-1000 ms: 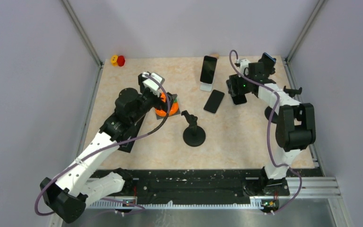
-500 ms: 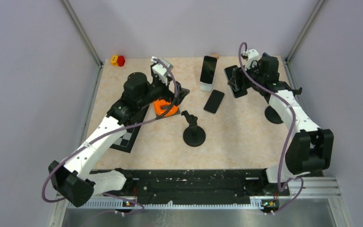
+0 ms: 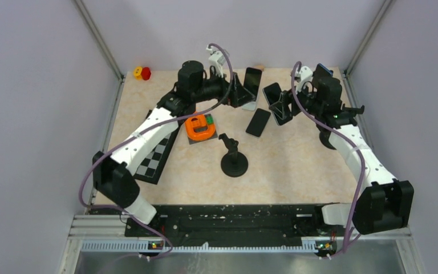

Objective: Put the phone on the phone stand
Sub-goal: Pick up the phone at the center of the board.

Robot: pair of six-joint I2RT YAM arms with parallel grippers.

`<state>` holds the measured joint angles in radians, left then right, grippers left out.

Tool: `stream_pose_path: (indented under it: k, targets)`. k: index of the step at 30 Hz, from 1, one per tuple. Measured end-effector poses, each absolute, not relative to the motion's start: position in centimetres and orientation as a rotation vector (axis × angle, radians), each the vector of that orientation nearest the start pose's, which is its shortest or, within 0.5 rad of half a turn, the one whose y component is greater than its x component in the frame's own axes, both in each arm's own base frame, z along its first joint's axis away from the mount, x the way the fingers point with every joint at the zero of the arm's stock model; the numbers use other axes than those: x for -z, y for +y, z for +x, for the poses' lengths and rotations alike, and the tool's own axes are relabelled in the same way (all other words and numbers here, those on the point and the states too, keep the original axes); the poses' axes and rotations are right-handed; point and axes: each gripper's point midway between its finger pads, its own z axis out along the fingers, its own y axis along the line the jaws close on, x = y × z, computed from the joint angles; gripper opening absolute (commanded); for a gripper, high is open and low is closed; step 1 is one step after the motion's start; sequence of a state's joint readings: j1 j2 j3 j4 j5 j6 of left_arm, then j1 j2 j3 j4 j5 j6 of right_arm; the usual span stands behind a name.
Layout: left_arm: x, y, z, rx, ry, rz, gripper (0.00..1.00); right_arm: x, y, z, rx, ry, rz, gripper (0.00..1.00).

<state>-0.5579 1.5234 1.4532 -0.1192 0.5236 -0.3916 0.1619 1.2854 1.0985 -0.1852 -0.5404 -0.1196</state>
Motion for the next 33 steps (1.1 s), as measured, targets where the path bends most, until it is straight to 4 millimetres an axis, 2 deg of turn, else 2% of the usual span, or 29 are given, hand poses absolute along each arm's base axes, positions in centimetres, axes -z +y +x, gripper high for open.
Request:
stream_pose_path:
  k: [4,8,17,27,30,33]
  targets:
    - [-34.3,-35.7,36.0,1.25,1.848,0.486,0.92,-25.7,15.5,37.2,-0.578,1.813,-0.641,0.04]
    - [-33.5,-37.7,37.6,1.305,1.897,0.435,0.9,-25.4,15.9,36.8,-0.603,1.811,-0.651,0.04]
    - [-31.4,-40.4,39.2,1.336,1.997,0.355,0.77,-25.3,16.6,36.4,-0.644,1.797,-0.671,0.02]
    - [-28.0,-42.4,39.5,1.368,2.107,0.295,0.53,-25.2,16.7,36.3,-0.646,1.793,-0.673,0.02]
    - [-26.8,-42.9,39.3,1.377,2.145,0.283,0.42,-25.0,16.7,36.3,-0.646,1.795,-0.673,0.02]
    - [-26.5,-43.2,39.1,1.388,2.161,0.272,0.3,-25.0,16.7,36.3,-0.645,1.796,-0.673,0.02]
